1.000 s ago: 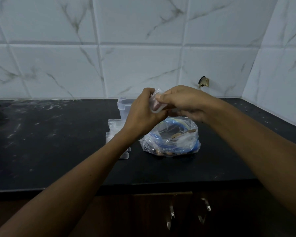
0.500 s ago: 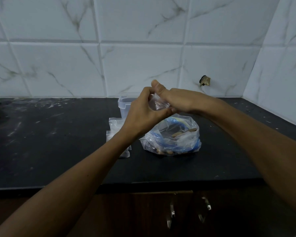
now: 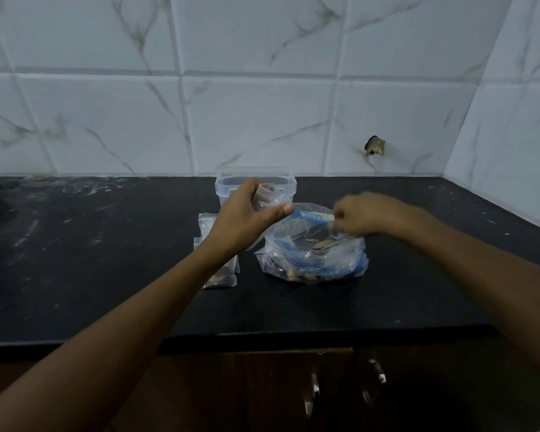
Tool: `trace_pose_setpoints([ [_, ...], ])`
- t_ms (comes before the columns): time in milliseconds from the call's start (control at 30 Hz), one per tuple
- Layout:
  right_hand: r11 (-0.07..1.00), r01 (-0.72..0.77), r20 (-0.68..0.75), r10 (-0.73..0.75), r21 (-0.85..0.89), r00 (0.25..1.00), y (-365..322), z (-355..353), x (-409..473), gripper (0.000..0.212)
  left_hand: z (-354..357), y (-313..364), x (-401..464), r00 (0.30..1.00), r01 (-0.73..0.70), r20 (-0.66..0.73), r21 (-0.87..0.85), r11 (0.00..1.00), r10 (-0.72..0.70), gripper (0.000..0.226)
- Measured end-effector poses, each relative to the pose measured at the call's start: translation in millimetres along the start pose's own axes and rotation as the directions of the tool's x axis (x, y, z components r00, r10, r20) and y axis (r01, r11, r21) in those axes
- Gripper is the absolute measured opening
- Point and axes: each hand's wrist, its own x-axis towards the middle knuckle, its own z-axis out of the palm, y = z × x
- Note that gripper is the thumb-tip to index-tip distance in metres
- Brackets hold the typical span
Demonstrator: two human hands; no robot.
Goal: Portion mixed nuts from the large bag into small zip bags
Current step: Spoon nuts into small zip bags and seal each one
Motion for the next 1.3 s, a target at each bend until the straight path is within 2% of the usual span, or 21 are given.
trace_pose_setpoints([
  [67, 0.994, -0.065, 0.058, 0.07, -0.09, 0.996, -1, 14, -2, 0.034, -2, -4, -1, 1.0, 0.014, 0.01, -0.015, 1.0, -0.014, 0.058],
  [267, 0.998, -0.066, -0.063, 0.065, -0.016, 0.996, -4, 21, 4, 0.025, -1, -3, 0, 0.997, 0.025, 0.073, -0.036, 0.999, -0.022, 0.054],
  [400, 0.997, -0.06, -0.221, 0.069, 0.045, 0.973, 3, 14, 7, 0.006, -3, -1, -1, 0.992, 0.016, 0.124, -0.018, 1.0, -0.014, 0.052],
  [467, 0.995, -0.038, -0.269, 0.06, 0.087, 0.961, 9, 9, 10, 0.01, -4, -3, -2, 0.989, 0.018, 0.147, -0.008, 1.0, -0.017, 0.051],
  [600, 0.973, 0.099, -0.248, -0.045, 0.21, 0.968, 16, 0, 14, 0.007, -5, -9, -2, 0.982, 0.068, 0.179, -0.046, 0.997, -0.059, 0.056],
  [700, 0.94, 0.209, -0.133, -0.178, 0.27, 0.975, 14, -1, 14, 0.01, -4, -10, -2, 0.972, 0.133, 0.205, -0.1, 0.986, -0.11, 0.053],
  [767, 0.912, 0.247, -0.031, -0.251, 0.328, 0.968, 11, 5, 16, 0.015, -1, -11, -3, 0.964, 0.162, 0.231, -0.123, 0.979, -0.131, 0.048],
  [833, 0.877, 0.265, 0.007, -0.292, 0.4, 0.956, 10, 13, 19, 0.018, 3, -10, -5, 0.949, 0.191, 0.281, -0.141, 0.971, -0.146, 0.045],
  [967, 0.863, 0.286, -0.084, -0.277, 0.416, 0.957, 11, 25, 23, 0.012, 9, -10, -6, 0.93, 0.208, 0.337, -0.16, 0.965, -0.144, 0.043],
  [1133, 0.871, 0.266, -0.284, -0.154, 0.414, 0.946, 10, 35, 21, 0.011, 13, -12, -3, 0.925, 0.214, 0.346, -0.133, 0.968, -0.157, 0.047],
  [1200, 0.861, 0.258, -0.258, -0.154, 0.438, 0.954, 12, 32, 18, 0.011, 14, -12, -3, 0.927, 0.224, 0.338, -0.153, 0.963, -0.162, 0.047],
  [1300, 0.842, 0.252, -0.079, -0.244, 0.477, 0.966, 11, 28, 16, 0.013, 15, -10, -6, 0.931, 0.224, 0.329, -0.183, 0.957, -0.155, 0.044],
])
